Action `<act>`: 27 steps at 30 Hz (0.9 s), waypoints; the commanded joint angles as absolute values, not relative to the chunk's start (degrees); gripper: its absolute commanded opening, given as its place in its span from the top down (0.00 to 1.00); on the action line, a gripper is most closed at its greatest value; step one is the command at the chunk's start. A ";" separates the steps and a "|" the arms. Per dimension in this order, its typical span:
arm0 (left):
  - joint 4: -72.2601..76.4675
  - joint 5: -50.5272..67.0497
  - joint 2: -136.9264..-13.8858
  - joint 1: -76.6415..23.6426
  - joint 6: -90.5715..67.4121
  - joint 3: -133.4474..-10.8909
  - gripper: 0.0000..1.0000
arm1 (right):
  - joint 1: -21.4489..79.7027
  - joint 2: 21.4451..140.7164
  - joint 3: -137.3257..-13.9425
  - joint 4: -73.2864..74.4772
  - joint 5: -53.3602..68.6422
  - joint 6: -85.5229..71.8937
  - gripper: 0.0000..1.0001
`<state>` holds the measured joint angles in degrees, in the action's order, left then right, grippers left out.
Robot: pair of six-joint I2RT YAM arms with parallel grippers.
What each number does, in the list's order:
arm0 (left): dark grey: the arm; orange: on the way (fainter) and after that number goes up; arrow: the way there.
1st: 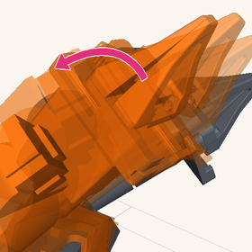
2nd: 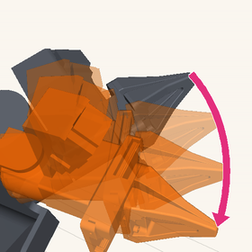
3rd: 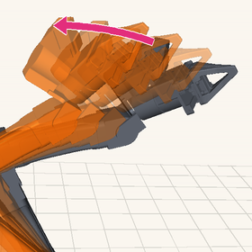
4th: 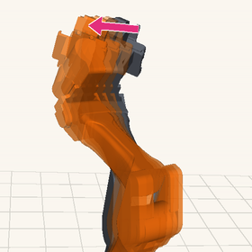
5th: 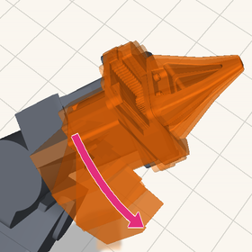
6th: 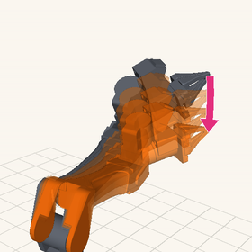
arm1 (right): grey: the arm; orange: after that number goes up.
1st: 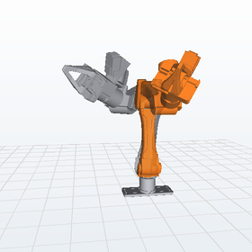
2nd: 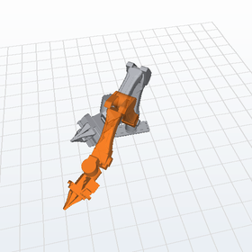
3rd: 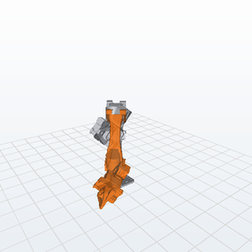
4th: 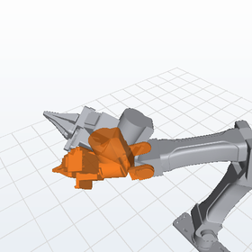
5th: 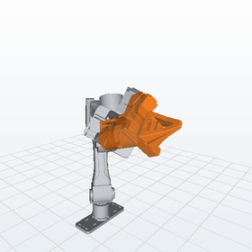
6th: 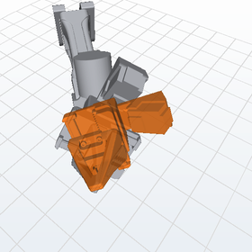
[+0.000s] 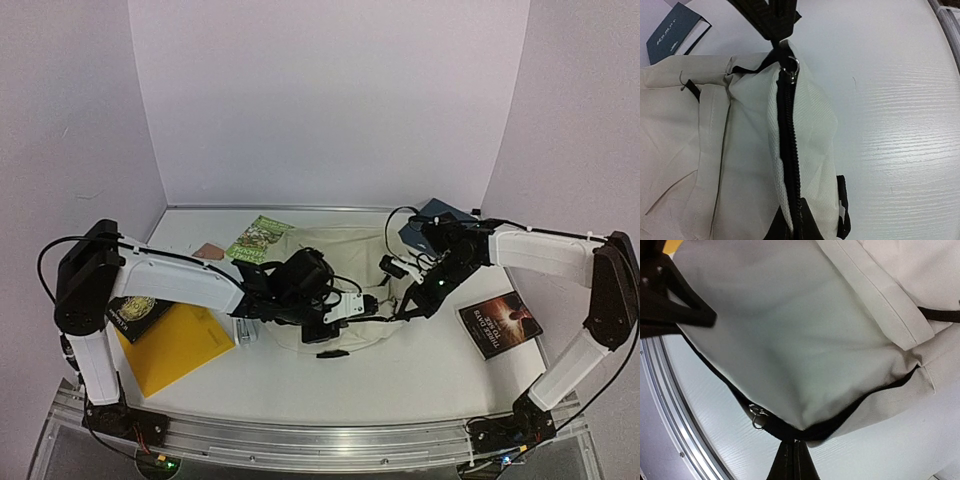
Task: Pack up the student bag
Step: Unzip the student bag at the center of the board.
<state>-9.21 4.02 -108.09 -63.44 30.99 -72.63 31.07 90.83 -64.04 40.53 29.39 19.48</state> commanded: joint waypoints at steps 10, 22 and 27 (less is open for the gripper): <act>-7.32 -5.80 -91.14 -63.46 31.23 -61.07 1.00 | 21.22 94.25 -66.13 40.24 18.37 26.82 1.00; -5.27 -7.57 -82.28 -63.46 31.67 -54.98 1.00 | 16.21 101.73 -73.12 39.35 15.78 29.09 1.00; -4.56 -7.01 -80.24 -63.46 31.14 -53.54 1.00 | 15.22 104.69 -76.53 38.65 14.05 28.68 1.00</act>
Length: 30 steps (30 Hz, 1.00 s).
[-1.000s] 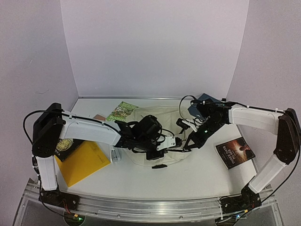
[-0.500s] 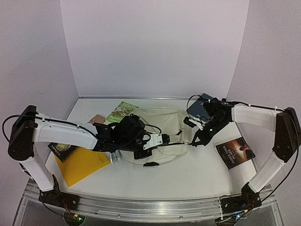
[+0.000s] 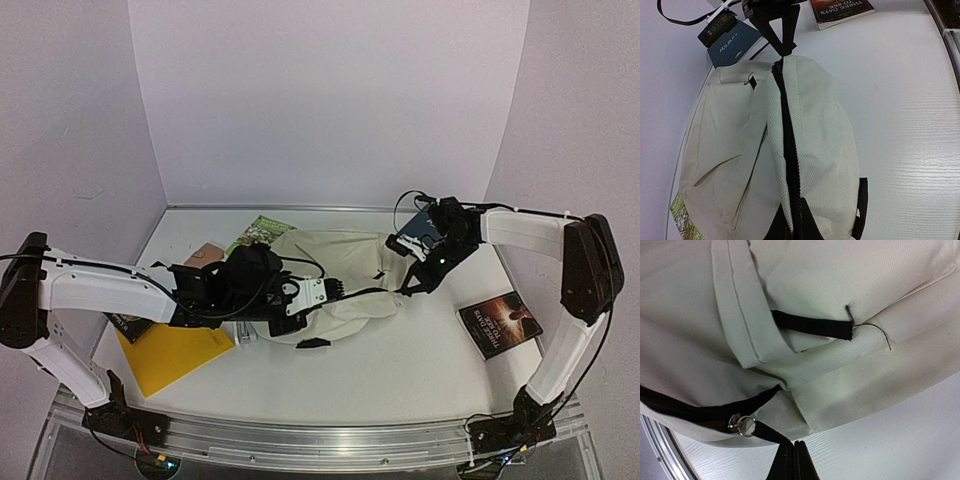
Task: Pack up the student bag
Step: Unzip the student bag at the center of the board.
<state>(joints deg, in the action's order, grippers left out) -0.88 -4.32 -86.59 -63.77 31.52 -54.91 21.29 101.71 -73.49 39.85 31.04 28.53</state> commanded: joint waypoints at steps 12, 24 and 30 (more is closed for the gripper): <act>-6.05 -7.73 -79.18 -63.46 31.40 -50.19 1.00 | 12.29 109.03 -83.17 37.16 10.23 27.01 1.00; -6.59 -4.34 -85.67 -64.56 28.92 -55.72 1.00 | 11.99 112.93 -89.04 35.19 11.62 23.40 1.00; -7.42 -3.01 -94.59 -64.56 28.40 -62.54 0.67 | 12.04 109.35 -85.78 35.50 13.06 23.95 0.69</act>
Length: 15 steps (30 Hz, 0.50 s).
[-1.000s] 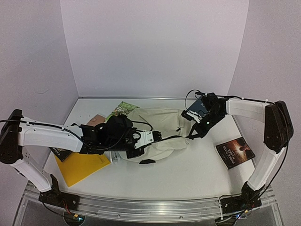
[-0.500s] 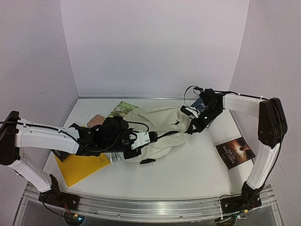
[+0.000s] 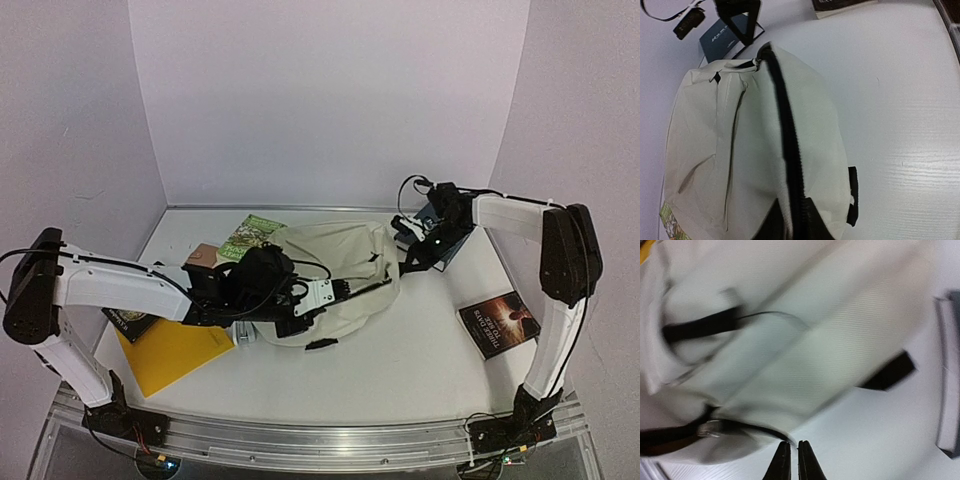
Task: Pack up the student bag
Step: Unzip the student bag at the center of the board.
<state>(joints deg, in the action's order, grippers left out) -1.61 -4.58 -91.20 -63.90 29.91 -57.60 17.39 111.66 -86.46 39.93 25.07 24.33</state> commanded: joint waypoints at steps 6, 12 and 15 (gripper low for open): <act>-10.97 -4.31 -99.29 -64.33 27.38 -66.18 0.37 | 12.04 102.53 -82.04 36.77 18.02 25.21 0.27; -12.06 -6.43 -97.12 -62.55 25.02 -64.91 0.38 | 12.95 96.84 -79.51 39.42 29.15 26.31 0.04; -11.27 -5.65 -93.85 -61.79 24.43 -63.62 0.42 | 14.96 95.28 -79.19 39.81 32.18 25.53 0.03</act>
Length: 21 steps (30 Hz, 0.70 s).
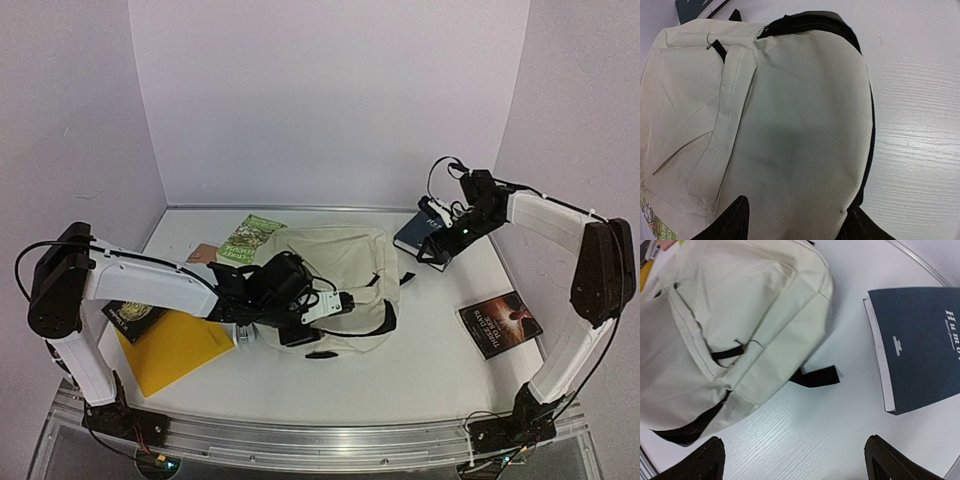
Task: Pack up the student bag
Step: Unzip the student bag at the center of the board.
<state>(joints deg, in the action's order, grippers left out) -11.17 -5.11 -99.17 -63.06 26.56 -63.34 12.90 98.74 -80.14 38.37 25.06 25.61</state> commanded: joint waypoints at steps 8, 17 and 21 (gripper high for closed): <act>-10.50 -0.92 -90.23 -56.67 23.62 -63.26 0.75 | 19.27 94.79 -80.51 40.30 34.83 23.87 0.04; -7.24 3.41 -95.32 -50.69 23.26 -67.59 1.00 | 24.89 96.80 -81.14 40.74 40.22 22.96 0.05; -4.80 4.63 -96.52 -49.55 22.87 -67.71 1.00 | 29.66 99.25 -80.90 40.22 38.75 22.93 0.06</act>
<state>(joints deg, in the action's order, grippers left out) -8.70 2.36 -95.34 -50.55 23.64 -65.25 25.38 96.46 -79.92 40.18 37.52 23.49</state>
